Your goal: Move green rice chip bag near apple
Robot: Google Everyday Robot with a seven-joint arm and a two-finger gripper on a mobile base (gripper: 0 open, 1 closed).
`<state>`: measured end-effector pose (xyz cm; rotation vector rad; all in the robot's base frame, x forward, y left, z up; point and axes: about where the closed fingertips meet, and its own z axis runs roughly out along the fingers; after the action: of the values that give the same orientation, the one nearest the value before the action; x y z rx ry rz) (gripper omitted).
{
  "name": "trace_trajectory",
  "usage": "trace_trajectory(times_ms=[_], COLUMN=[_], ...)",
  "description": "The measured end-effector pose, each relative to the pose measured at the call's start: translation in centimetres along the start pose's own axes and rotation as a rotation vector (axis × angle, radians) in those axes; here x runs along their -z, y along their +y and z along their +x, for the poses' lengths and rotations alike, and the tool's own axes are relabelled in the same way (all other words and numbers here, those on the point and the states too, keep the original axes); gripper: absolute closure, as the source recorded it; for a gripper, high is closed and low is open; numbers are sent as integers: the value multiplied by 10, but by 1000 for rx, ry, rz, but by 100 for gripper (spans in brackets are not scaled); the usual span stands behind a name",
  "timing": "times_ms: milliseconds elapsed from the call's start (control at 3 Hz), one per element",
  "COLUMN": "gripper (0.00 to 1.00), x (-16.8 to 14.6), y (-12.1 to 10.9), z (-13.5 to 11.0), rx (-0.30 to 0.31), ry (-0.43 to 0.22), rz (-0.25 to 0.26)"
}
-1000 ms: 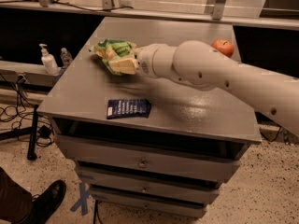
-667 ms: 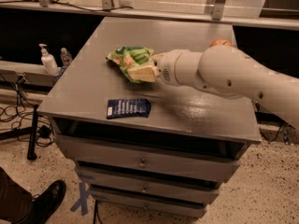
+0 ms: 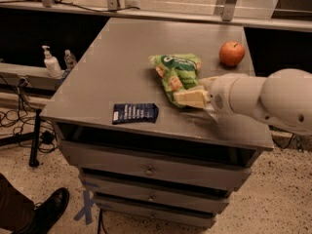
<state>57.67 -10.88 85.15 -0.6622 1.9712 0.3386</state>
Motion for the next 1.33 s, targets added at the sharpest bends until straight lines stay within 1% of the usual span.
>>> trace_trajectory(times_ms=[333, 667, 1000, 1333], gripper=[100, 100, 100, 100], x=[40, 76, 107, 124], y=[-25, -48, -69, -85], z=[33, 51, 55, 52], rx=[-40, -59, -62, -49], ry=[57, 106, 147, 180], rz=[78, 147, 199, 219])
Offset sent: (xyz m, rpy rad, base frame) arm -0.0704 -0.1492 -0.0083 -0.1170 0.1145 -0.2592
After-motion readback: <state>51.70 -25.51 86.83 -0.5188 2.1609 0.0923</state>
